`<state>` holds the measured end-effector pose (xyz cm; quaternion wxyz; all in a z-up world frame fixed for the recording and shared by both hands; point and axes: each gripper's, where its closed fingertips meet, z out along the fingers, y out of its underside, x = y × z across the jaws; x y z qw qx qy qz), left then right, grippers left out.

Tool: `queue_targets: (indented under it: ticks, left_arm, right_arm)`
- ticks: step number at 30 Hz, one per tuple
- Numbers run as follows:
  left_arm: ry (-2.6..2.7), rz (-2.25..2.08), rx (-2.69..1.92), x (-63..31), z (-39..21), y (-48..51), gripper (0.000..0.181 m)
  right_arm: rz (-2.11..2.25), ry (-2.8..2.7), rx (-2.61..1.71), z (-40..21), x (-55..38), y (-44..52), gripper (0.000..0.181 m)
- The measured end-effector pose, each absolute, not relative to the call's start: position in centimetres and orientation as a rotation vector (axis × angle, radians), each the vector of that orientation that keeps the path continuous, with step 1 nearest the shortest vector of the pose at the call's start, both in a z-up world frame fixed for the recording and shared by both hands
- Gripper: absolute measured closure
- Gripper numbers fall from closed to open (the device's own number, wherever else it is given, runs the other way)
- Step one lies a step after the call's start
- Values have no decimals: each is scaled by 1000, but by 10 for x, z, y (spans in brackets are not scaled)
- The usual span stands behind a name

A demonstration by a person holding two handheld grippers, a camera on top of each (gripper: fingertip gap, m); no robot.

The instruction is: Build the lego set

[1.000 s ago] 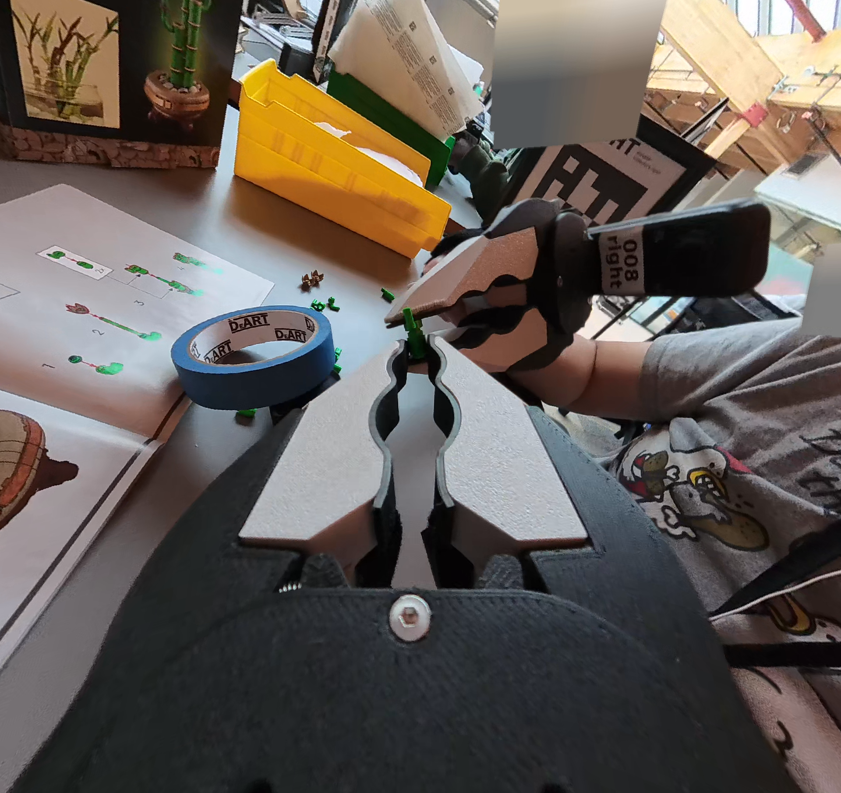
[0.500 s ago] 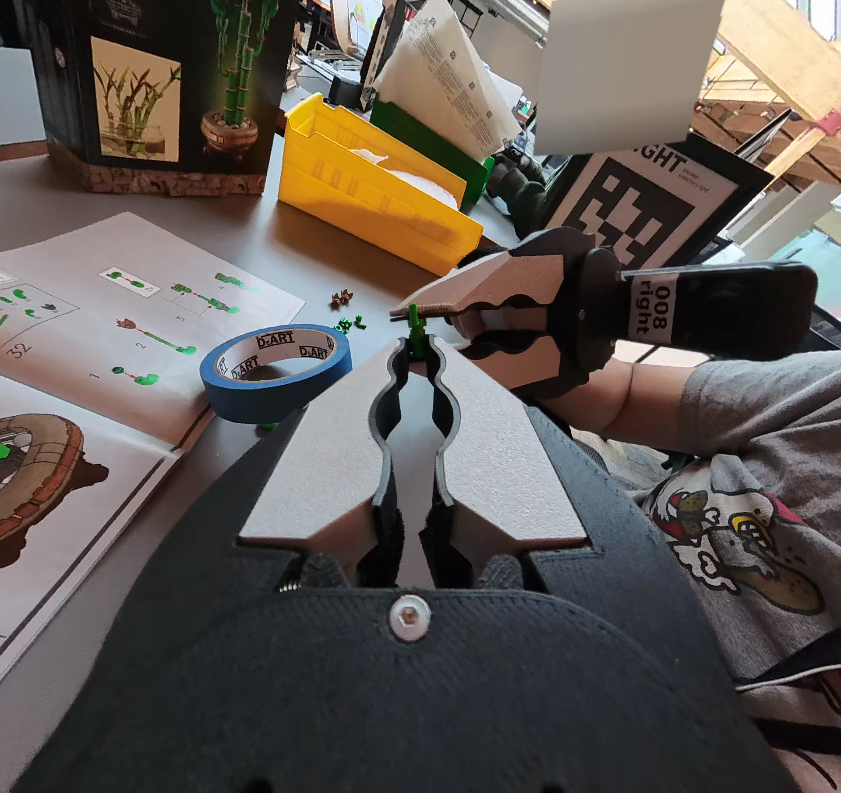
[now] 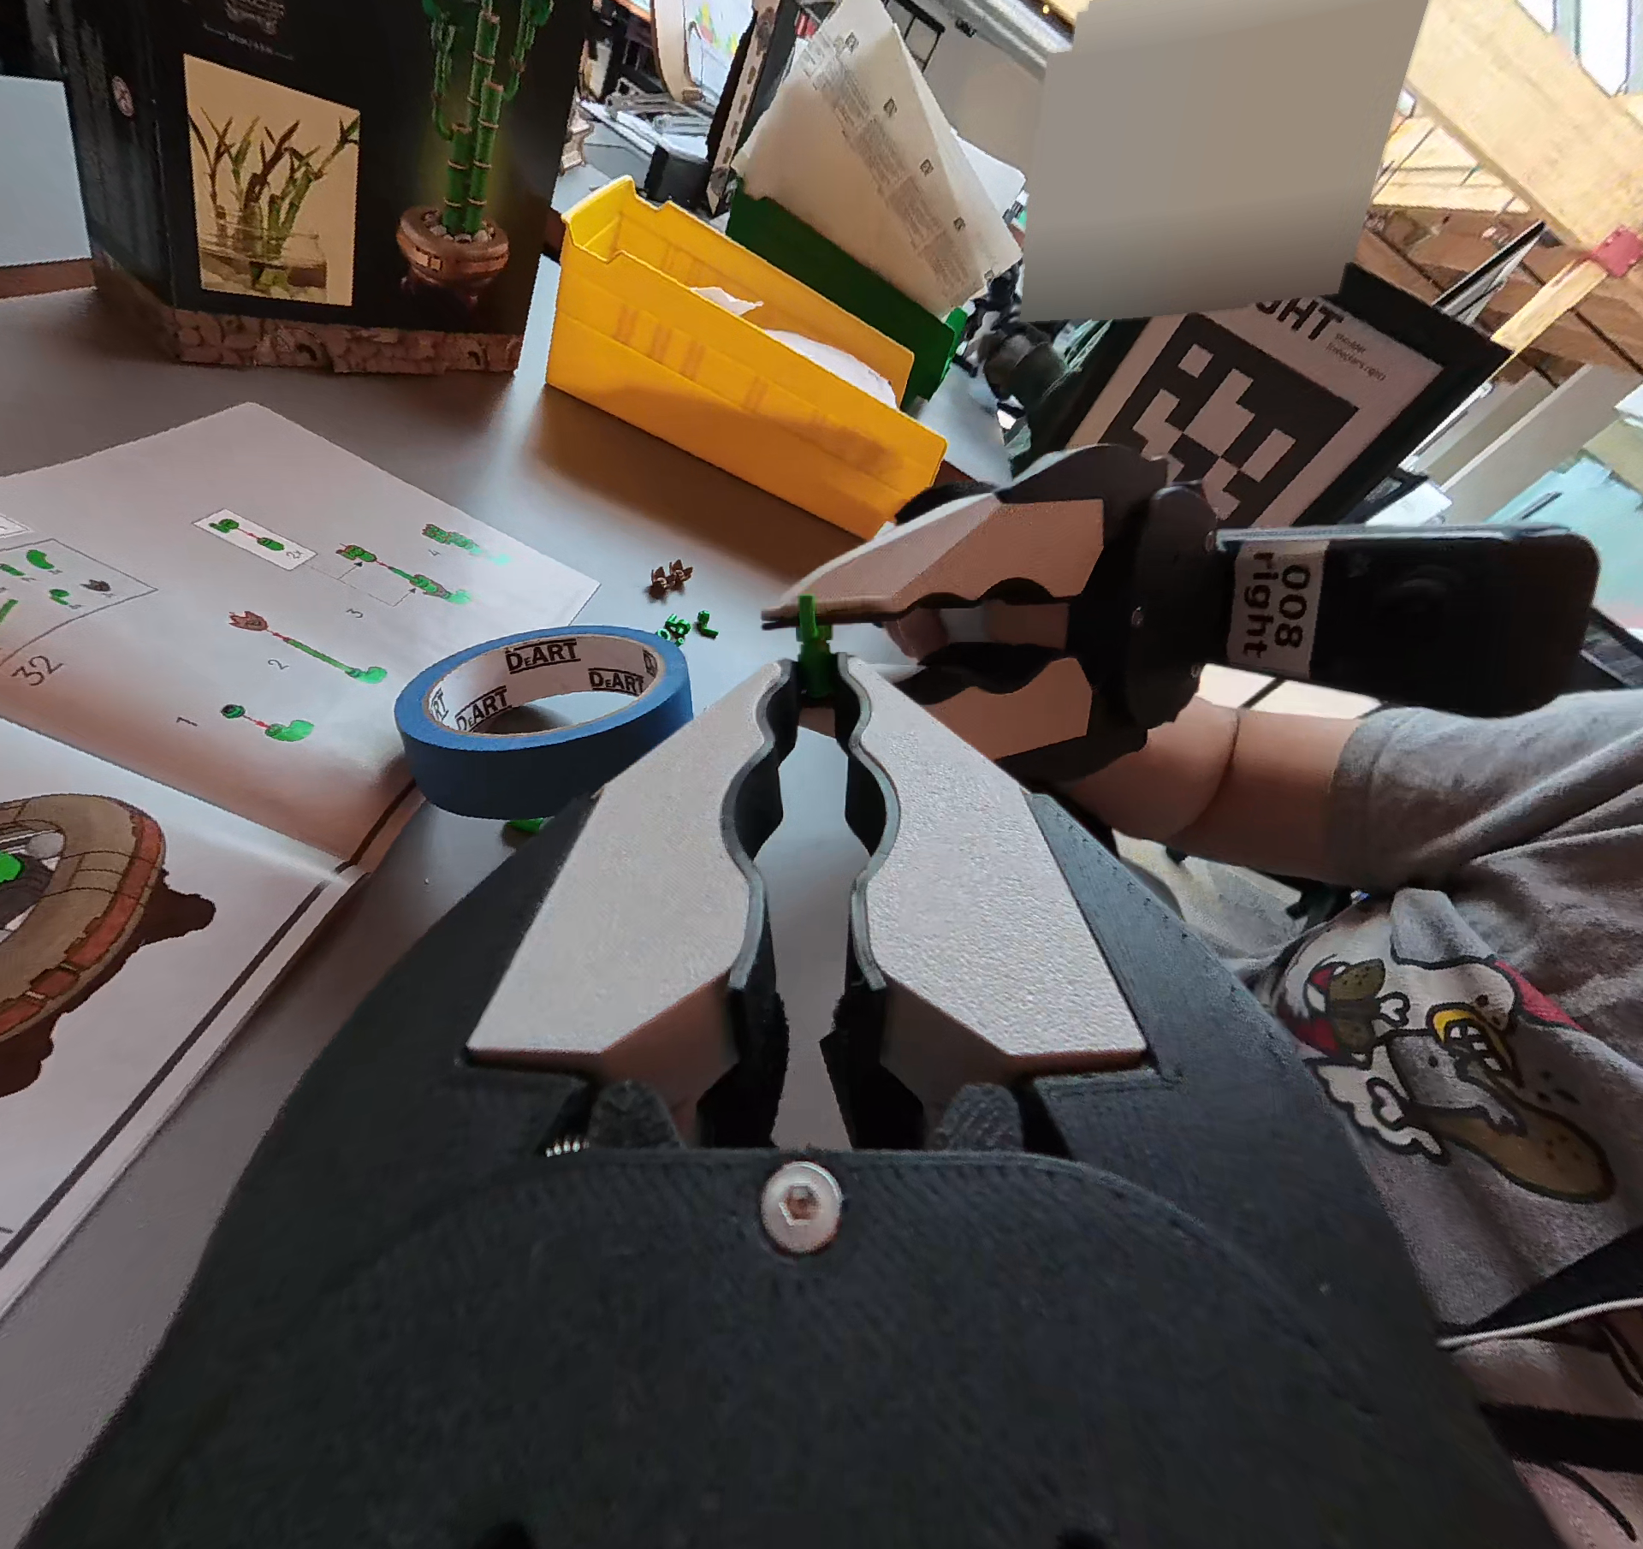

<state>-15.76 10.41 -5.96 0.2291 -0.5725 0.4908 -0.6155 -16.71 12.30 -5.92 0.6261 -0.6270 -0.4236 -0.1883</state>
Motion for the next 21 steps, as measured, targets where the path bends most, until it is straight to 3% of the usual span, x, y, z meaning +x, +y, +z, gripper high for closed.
queue_targets:
  ticks: [21]
  left_arm:
    - [1430, -1629, -1609, -154, -72, 99, 176]
  right_arm:
    - [-410, -1085, -1461, -72, -166, 118, 171]
